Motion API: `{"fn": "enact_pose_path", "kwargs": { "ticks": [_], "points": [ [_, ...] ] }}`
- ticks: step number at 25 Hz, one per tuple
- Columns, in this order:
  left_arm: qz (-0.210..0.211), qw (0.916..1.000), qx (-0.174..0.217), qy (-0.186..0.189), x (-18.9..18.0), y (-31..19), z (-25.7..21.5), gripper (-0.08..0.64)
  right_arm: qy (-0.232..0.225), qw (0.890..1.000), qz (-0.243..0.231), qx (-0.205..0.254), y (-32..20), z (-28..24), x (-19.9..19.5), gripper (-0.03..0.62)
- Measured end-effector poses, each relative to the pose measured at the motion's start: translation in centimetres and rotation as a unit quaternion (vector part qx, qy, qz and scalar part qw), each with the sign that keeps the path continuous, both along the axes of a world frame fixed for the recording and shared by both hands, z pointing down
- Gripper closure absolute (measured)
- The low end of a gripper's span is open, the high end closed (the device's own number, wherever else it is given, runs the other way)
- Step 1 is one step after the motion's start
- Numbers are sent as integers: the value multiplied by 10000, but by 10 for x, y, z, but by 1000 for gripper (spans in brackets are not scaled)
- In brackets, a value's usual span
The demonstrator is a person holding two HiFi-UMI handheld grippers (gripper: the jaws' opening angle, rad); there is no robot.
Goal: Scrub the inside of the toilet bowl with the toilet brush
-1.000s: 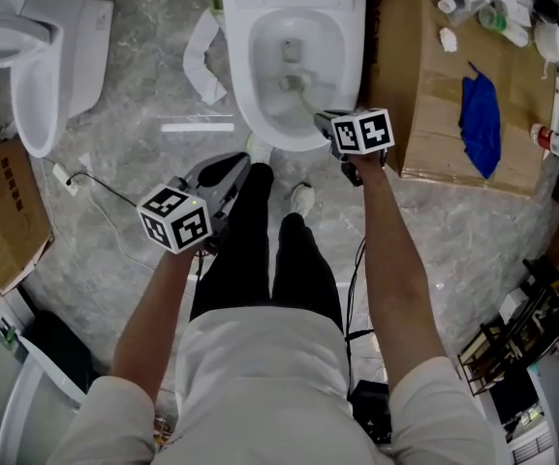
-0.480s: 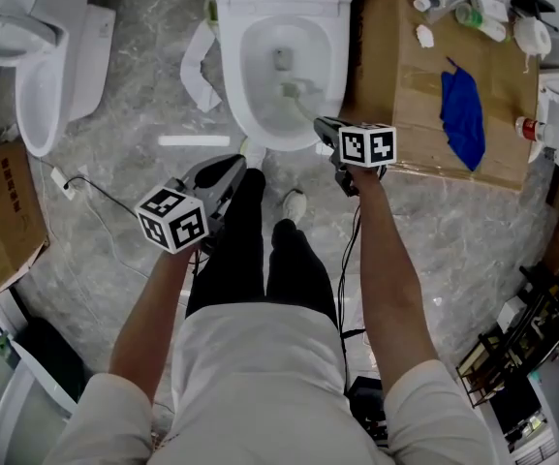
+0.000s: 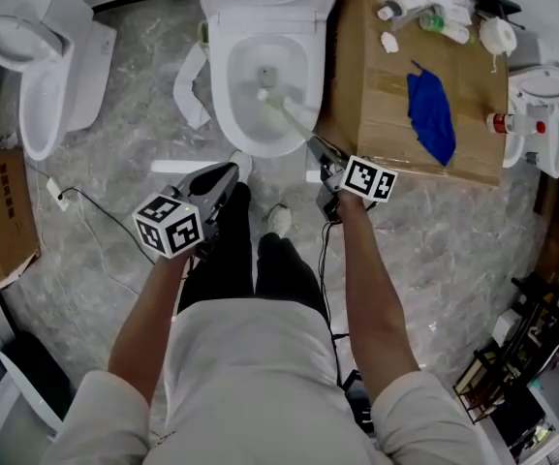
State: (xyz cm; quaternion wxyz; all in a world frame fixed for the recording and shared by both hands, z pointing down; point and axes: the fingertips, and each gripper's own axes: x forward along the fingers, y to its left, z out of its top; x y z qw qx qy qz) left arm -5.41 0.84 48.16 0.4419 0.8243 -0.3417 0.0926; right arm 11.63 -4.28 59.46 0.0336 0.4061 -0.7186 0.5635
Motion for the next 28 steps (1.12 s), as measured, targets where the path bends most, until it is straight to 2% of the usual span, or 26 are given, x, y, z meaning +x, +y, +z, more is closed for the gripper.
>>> {"fn": "enact_pose_path", "kwargs": {
  "ticks": [7,14,17,21,25,28],
  "points": [
    [-28,9994,342,-45,25,27,-39,566,-697,9942,727,383,42,-68,37,530],
    [-149,9977,652,-81,38,57,-85,566,-1151,9857,1172,367,86,-122,58,529],
    [-216,9968,766,-59,41,71,-103,566,-1361,9826,1153,514,99,-150,60,529],
    [-229,9959,871,-50,43,88,-117,566,-1239,9833,1250,466,124,-171,70,529],
    [-203,9948,999,-20,40,100,-131,566,-1440,9785,1121,962,137,-199,65,529],
    [-161,9939,1091,-20,33,110,-143,566,-1550,9752,1242,974,153,-209,61,529]
  ]
}}
